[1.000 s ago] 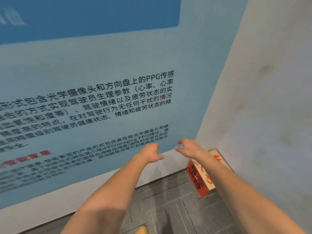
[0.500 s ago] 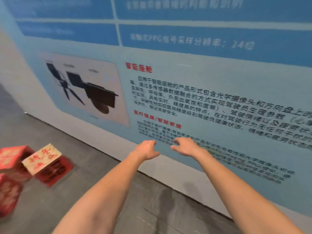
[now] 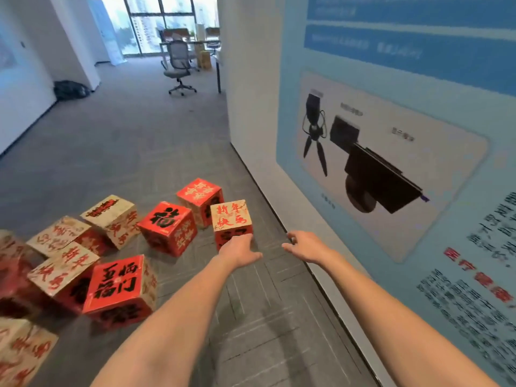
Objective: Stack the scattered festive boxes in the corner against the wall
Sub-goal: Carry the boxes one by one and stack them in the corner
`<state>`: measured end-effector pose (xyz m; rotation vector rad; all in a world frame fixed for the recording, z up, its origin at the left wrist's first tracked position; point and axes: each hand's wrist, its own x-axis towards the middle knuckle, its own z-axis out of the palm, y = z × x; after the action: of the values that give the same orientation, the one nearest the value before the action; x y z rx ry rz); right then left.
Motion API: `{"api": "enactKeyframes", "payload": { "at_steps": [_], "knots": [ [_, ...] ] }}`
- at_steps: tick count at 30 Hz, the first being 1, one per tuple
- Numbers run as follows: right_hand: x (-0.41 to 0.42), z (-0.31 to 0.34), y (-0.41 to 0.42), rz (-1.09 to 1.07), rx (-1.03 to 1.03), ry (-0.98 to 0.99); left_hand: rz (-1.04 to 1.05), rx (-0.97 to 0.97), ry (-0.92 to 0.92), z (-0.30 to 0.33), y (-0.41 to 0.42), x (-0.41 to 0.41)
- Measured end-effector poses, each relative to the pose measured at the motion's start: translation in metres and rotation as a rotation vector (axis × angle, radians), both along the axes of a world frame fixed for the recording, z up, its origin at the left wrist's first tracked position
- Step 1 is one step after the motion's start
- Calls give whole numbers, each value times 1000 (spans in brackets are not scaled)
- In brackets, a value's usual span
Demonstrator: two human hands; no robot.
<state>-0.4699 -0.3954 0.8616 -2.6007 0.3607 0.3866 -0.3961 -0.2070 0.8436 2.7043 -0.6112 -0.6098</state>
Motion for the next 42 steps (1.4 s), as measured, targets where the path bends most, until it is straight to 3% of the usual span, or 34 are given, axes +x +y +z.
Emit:
{"api": "enactKeyframes", "payload": {
  "at_steps": [9, 22, 29, 42],
  "knots": [
    [192, -17, 43, 110, 27, 25, 176, 13, 45, -13, 72, 153],
    [445, -110, -57, 129, 113, 157, 294, 32, 157, -84, -4, 384],
    [554, -184, -104, 60, 115, 237, 414, -20, 259, -166, -48, 494],
    [641, -396, -99, 10, 148, 417, 451, 29, 472, -395, -33, 578]
  ]
}}
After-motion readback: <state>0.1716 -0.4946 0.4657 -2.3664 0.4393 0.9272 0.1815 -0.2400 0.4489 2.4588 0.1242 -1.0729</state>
